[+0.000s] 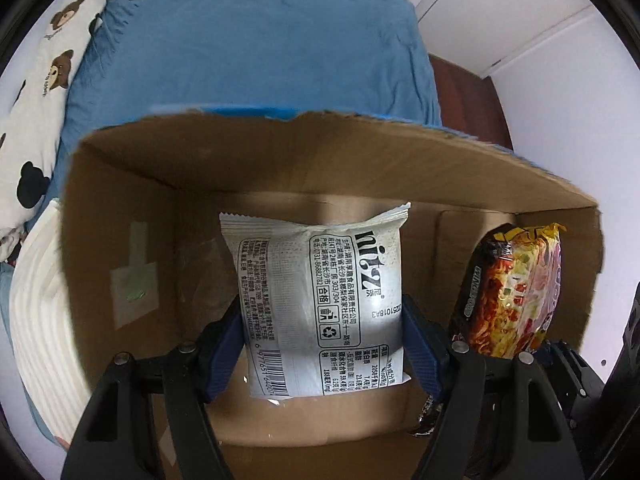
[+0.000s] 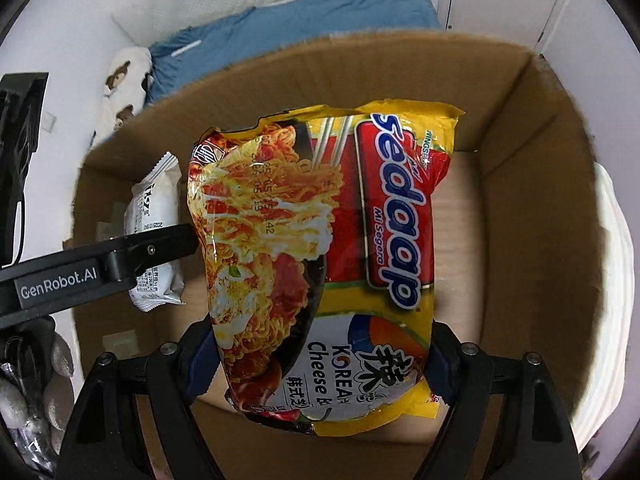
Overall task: Organize snacks
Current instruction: 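Carry both packets into the cardboard box and open both tools, then grasp the yellow egg-cake packet with the left tool while the right tool grasps an orange chip bag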
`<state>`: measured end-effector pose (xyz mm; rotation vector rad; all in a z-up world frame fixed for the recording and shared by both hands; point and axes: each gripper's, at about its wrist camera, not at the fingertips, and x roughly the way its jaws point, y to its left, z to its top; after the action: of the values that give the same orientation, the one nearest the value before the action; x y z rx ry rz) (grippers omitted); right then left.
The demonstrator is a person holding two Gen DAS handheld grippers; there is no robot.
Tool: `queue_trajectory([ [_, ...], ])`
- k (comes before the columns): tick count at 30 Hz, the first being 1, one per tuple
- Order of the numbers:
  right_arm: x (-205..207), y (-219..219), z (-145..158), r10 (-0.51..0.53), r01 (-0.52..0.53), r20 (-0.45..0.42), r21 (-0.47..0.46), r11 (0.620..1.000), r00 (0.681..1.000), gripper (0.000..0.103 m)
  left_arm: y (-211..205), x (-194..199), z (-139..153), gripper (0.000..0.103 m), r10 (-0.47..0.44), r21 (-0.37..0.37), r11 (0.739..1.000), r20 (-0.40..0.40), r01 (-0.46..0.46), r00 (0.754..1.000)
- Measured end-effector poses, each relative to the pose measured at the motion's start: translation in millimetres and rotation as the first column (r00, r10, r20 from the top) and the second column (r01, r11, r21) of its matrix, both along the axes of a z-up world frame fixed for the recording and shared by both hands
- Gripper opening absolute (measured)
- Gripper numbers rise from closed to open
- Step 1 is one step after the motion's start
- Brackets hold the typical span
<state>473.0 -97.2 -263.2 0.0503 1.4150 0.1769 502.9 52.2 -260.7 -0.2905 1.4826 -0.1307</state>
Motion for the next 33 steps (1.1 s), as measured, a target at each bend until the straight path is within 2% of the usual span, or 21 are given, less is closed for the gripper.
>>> queue_trajectory([
  [4, 13, 1, -20, 0.003, -0.004, -0.031, -0.016, 1.000, 1.000, 0.085, -6, 5, -10, 0.071, -0.001, 0.044, 0.999, -0.017, 0.002, 1.000],
  [7, 23, 5, -29, 0.005, -0.005, -0.047, -0.014, 1.000, 0.999, 0.085, -12, 7, -14, 0.071, -0.003, 0.032, 0.999, -0.028, 0.004, 1.000],
  [9, 10, 2, -30, 0.018, -0.019, -0.070, -0.013, 1.000, 0.997, 0.086, -13, 8, -13, 0.073, -0.002, 0.041, 0.999, -0.017, 0.002, 1.000],
  [11, 11, 2, -34, 0.008, -0.011, -0.081, -0.030, 0.999, 0.997, 0.090, -14, 6, -10, 0.083, -0.013, 0.070, 0.997, 0.001, 0.013, 1.000],
  [12, 11, 6, -33, 0.007, -0.010, -0.081, -0.036, 0.999, 0.997, 0.097, -15, 6, -9, 0.095, -0.019, 0.088, 0.996, 0.006, 0.018, 1.000],
  [15, 12, 4, -29, 0.027, -0.030, -0.060, -0.051, 0.998, 0.998, 0.100, -16, 2, -1, 0.097, -0.024, 0.089, 0.996, 0.031, 0.022, 0.999],
  [23, -4, -10, -7, 0.019, -0.020, -0.019, -0.045, 0.999, 1.000, 0.100, -14, -24, 26, 0.097, -0.019, 0.062, 0.998, 0.102, 0.013, 0.995],
  [25, -10, -11, 8, 0.012, -0.012, -0.004, -0.042, 0.999, 1.000, 0.100, -13, -33, 36, 0.097, -0.018, 0.062, 0.998, 0.134, 0.009, 0.991],
  [27, -18, -15, 25, 0.003, -0.001, 0.024, -0.045, 0.999, 1.000, 0.100, -12, -47, 54, 0.097, -0.013, 0.093, 0.996, 0.195, -0.006, 0.981],
  [33, -55, -25, 73, -0.006, 0.018, 0.148, -0.080, 0.997, 0.989, 0.100, -5, -87, 88, 0.097, -0.006, 0.126, 0.991, 0.302, -0.034, 0.953],
])
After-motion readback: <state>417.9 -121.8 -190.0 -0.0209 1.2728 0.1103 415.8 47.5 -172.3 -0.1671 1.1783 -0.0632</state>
